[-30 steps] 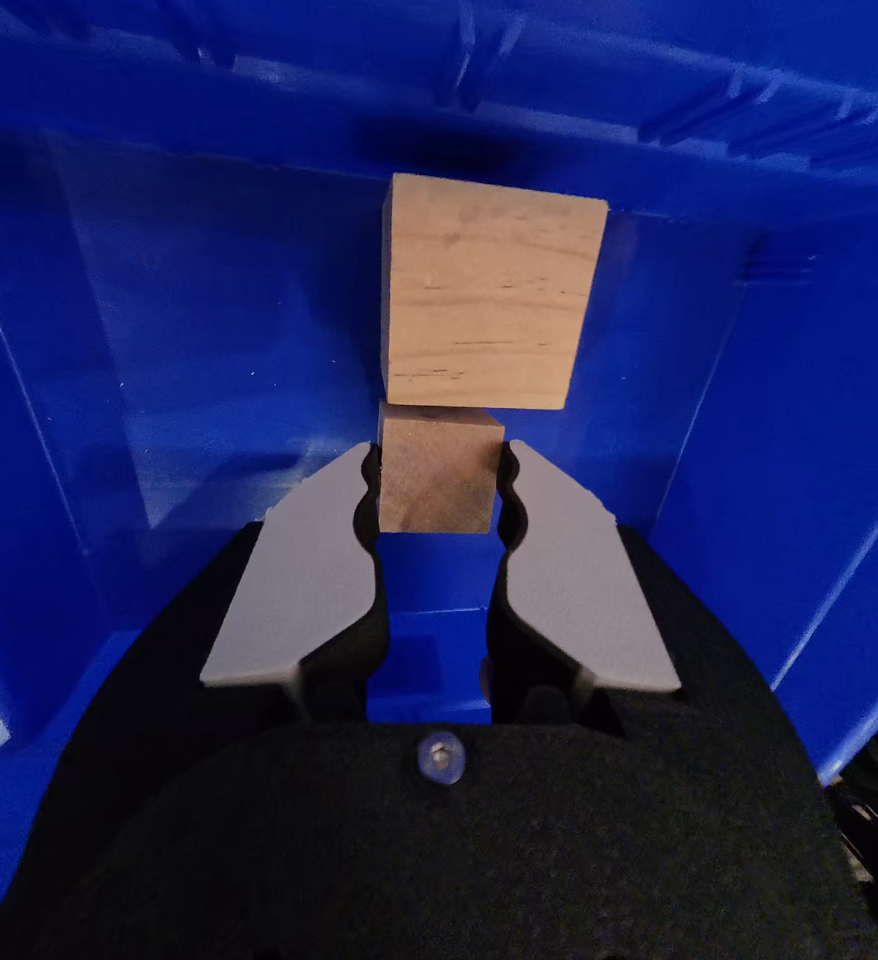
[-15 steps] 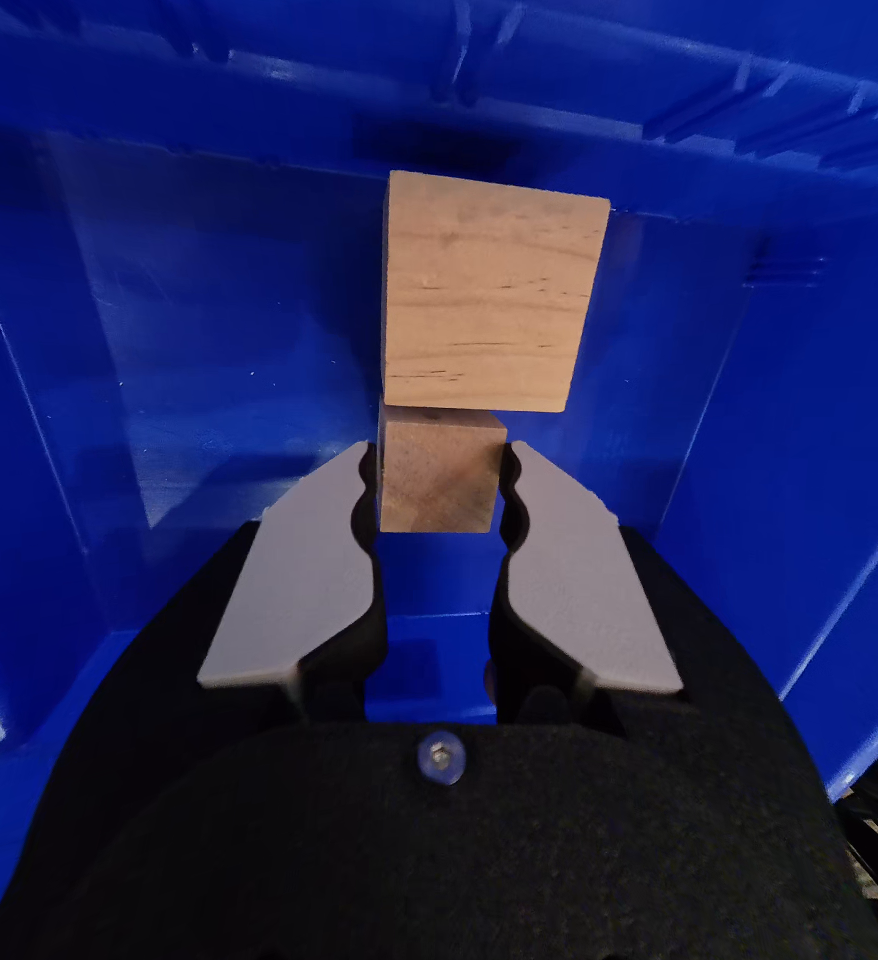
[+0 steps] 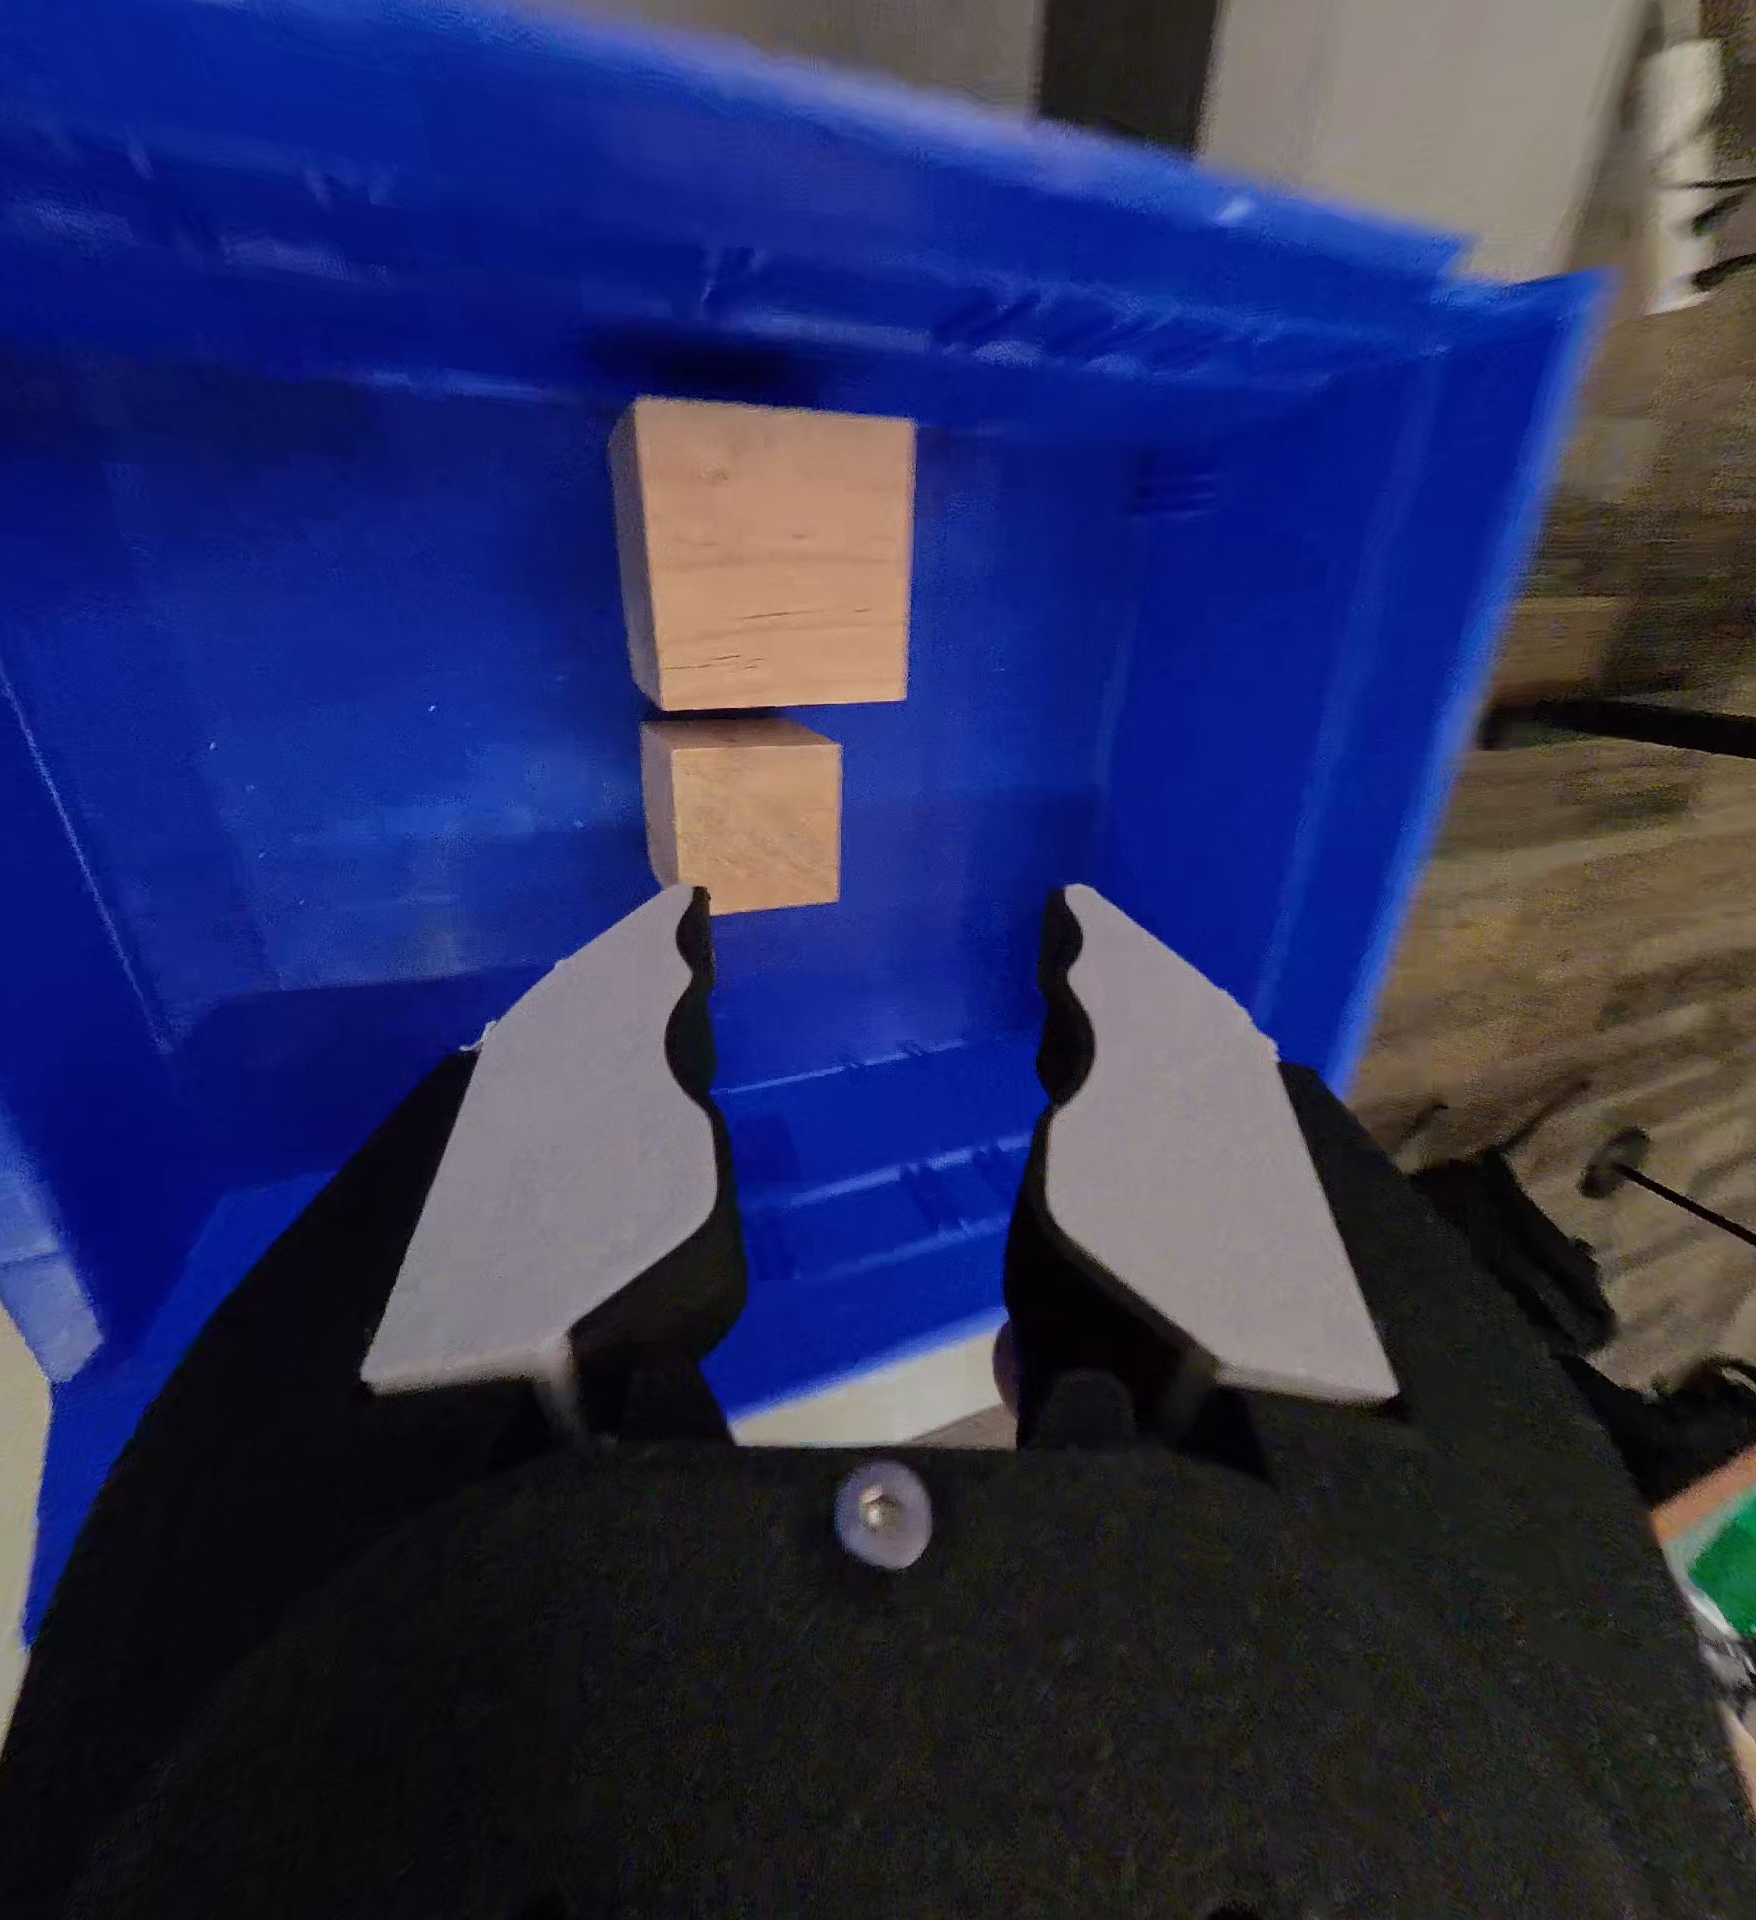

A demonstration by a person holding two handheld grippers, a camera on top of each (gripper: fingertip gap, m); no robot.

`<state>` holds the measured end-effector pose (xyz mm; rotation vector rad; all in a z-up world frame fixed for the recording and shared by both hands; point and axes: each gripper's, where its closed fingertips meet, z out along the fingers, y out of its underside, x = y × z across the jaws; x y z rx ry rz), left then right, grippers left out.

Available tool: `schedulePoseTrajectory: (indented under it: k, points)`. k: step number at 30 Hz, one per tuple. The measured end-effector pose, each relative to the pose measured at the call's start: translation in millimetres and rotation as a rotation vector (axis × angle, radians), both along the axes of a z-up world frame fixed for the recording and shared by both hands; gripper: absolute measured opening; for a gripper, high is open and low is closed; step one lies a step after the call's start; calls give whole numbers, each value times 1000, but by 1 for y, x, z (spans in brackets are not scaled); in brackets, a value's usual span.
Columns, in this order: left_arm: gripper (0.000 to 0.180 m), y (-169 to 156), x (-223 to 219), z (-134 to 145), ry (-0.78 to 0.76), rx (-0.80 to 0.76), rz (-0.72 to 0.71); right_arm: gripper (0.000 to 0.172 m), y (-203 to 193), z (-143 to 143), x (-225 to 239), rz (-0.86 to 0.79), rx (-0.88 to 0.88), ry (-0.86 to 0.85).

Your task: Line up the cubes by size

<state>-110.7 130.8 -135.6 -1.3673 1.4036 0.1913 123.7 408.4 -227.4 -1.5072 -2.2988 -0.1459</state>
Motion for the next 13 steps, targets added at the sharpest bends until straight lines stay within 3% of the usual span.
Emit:
schedulePoseTrajectory:
  k: [1,8,13]
  points:
    - [2,0,-1,2,-4,3,2,56,-1,15,0,-22,47,34]
    - [5,-3,-5,11,-14,22,9,38,-65,92,-5,-57,313,211]
    - [8,-5,-4,16,-11,34,13,20,-149,114,-47,-15,287,480]
